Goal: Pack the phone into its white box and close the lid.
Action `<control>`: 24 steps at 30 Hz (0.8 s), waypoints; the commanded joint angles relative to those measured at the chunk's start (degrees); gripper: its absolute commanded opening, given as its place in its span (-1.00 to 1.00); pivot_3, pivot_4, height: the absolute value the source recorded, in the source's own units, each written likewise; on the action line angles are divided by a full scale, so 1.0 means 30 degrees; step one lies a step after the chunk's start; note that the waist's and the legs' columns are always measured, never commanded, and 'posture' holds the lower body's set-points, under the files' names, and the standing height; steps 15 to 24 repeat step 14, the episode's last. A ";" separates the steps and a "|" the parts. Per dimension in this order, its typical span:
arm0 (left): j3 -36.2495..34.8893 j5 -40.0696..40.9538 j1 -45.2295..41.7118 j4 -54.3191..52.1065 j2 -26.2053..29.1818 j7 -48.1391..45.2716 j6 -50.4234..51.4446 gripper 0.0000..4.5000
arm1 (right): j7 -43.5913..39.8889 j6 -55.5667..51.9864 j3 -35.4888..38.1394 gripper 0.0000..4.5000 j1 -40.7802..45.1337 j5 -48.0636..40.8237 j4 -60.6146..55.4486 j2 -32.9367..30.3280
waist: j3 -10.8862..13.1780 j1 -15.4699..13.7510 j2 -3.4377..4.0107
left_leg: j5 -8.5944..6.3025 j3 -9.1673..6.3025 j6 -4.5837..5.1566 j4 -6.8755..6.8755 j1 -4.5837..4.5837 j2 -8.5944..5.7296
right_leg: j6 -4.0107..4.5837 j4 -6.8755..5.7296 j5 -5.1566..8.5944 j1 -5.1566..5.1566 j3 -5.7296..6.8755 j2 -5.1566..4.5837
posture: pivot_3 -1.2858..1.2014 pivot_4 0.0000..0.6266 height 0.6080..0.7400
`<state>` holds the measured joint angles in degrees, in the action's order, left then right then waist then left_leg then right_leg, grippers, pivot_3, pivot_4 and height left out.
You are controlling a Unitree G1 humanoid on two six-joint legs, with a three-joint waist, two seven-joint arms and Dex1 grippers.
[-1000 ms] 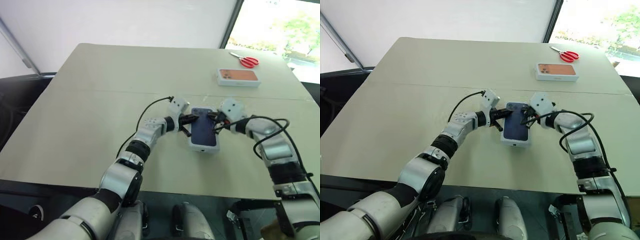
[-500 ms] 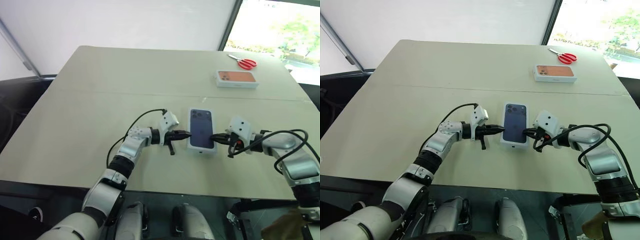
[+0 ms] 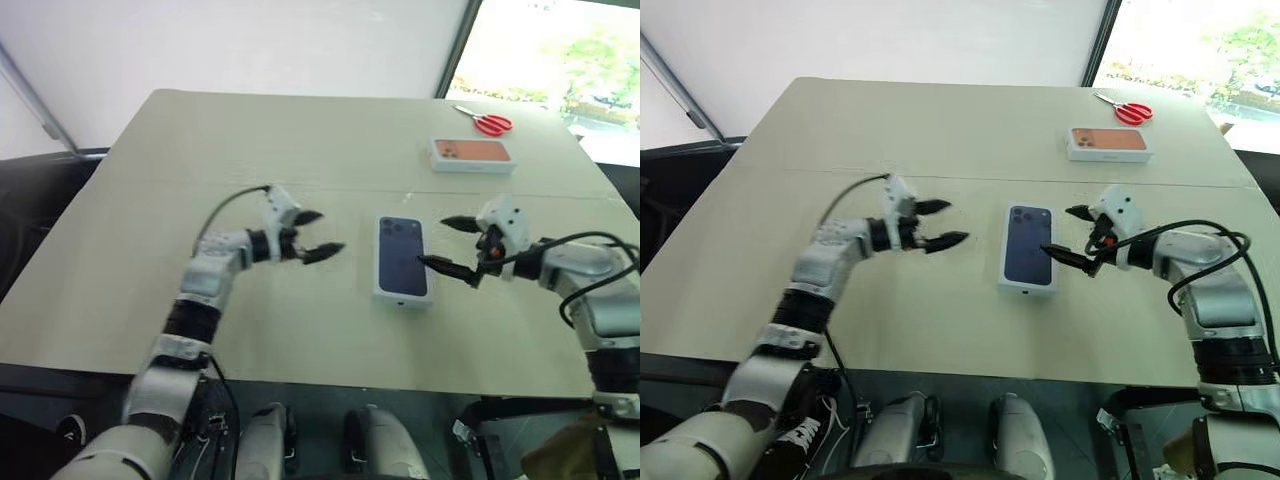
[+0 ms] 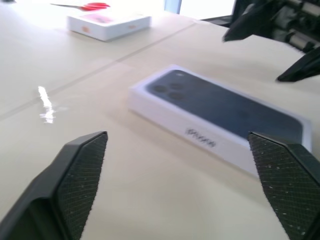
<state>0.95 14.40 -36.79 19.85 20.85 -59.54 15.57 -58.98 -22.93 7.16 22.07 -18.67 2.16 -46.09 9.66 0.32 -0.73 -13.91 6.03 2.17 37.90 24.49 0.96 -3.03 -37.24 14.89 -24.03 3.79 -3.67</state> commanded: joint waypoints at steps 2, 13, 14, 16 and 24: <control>-0.1378 0.1105 0.2147 -0.2700 0.2958 -0.1386 0.0485 0.99 | -0.1100 0.0447 0.1100 1.00 -0.0082 -0.0586 0.0272 -0.1224 | 0.0004 0.0130 0.0006 | -0.0002 0.0001 -0.0004 -0.0004 -0.0001 -0.0001 | 0.0008 0.0006 0.0004 -0.0002 -0.0002 -0.0016 | 0.03 -0.52 1.00; -0.5533 0.3392 0.8473 -0.7702 0.6809 -0.0115 0.2933 0.99 | -0.2706 0.0536 0.2455 1.00 -0.2259 -0.1591 0.0131 -0.2617 | 0.0005 0.0139 0.0025 | -0.0036 -0.0003 -0.0081 -0.0063 -0.0004 -0.0013 | 0.0113 0.0039 0.0051 -0.0017 -0.0008 -0.0057 | 0.03 -0.52 1.00; -0.5759 0.3407 0.8857 -0.7917 0.6905 0.0129 0.2956 0.99 | -0.2721 0.0560 0.2492 1.00 -0.2418 -0.1579 0.0214 -0.2688 | 0.0005 0.0139 0.0025 | -0.0036 0.0001 -0.0081 -0.0082 -0.0004 -0.0018 | 0.0113 0.0051 0.0051 -0.0021 -0.0009 -0.0061 | 0.03 -0.52 1.00; -0.5759 0.3407 0.8857 -0.7917 0.6905 0.0129 0.2956 0.99 | -0.2721 0.0560 0.2492 1.00 -0.2418 -0.1579 0.0214 -0.2688 | 0.0005 0.0139 0.0025 | -0.0036 0.0001 -0.0081 -0.0082 -0.0004 -0.0018 | 0.0113 0.0051 0.0051 -0.0021 -0.0009 -0.0061 | 0.03 -0.52 1.00; -0.5759 0.3407 0.8857 -0.7917 0.6905 0.0129 0.2956 0.99 | -0.2721 0.0560 0.2492 1.00 -0.2418 -0.1579 0.0214 -0.2688 | 0.0005 0.0139 0.0025 | -0.0036 0.0001 -0.0081 -0.0082 -0.0004 -0.0018 | 0.0113 0.0051 0.0051 -0.0021 -0.0009 -0.0061 | 0.03 -0.52 1.00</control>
